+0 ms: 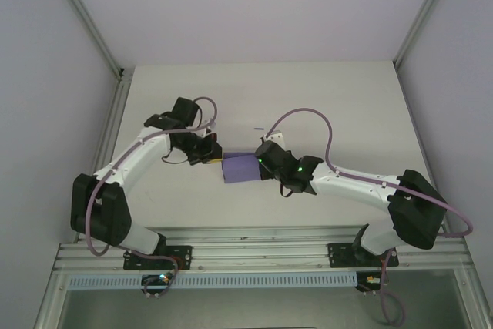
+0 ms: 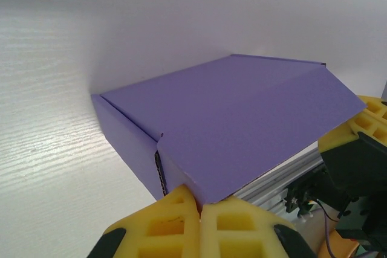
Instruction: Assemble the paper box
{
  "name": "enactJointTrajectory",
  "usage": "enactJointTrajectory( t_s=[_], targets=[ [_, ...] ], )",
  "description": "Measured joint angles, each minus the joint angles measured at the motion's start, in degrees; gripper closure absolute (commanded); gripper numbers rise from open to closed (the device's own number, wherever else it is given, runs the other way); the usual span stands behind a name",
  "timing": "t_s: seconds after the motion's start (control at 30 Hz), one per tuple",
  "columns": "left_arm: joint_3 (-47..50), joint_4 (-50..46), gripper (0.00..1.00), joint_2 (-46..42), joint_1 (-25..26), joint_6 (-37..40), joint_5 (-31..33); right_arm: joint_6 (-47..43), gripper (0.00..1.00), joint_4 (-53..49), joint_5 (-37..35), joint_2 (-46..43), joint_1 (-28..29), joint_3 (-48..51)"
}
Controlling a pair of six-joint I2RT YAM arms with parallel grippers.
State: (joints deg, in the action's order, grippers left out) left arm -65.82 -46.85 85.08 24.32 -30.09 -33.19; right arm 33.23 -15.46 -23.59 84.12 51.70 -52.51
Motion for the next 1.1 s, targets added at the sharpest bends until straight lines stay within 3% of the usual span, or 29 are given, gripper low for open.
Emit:
enactJointTrajectory(
  t_s=[0.13, 0.3, 0.5, 0.6, 0.8, 0.87, 0.97, 1.1],
  targets=[
    [-0.9, -1.6, 1.0, 0.7, 0.6, 1.2, 2.0, 0.0, 1.0, 0.1, 0.0, 0.0, 0.1, 0.1],
    [3.7, 3.3, 1.0, -2.6, 1.1, 1.1, 3.3, 0.0, 1.0, 0.6, 0.0, -0.2, 0.1, 0.6],
    [8.8, 8.0, 1.0, -6.9, 6.8, 1.4, 11.4, -0.5, 1.0, 4.9, 0.1, -3.0, 0.4, 4.9],
    [11.1, 10.1, 1.0, -6.9, 10.8, 1.3, 15.3, -0.8, 0.97, 6.3, 0.3, -4.8, 0.3, 7.0],
    [13.8, 14.8, 1.0, -8.2, 11.3, 0.3, 17.0, -2.0, 0.9, 6.3, 1.3, -5.4, -0.2, 7.3],
    [13.8, 15.1, 1.0, -8.2, 11.3, 0.2, 17.3, -2.2, 0.79, 5.6, 1.8, -5.5, -0.4, 7.0],
    [12.9, 15.3, 1.0, -7.3, 11.3, 0.0, 18.4, -2.8, 0.53, 3.1, 3.9, -6.9, -0.9, 6.8],
    [12.2, 15.5, 1.0, -6.9, 11.6, -0.2, 19.4, -3.3, 0.44, 0.9, 10.7, -11.4, -3.1, 7.8]
  ],
)
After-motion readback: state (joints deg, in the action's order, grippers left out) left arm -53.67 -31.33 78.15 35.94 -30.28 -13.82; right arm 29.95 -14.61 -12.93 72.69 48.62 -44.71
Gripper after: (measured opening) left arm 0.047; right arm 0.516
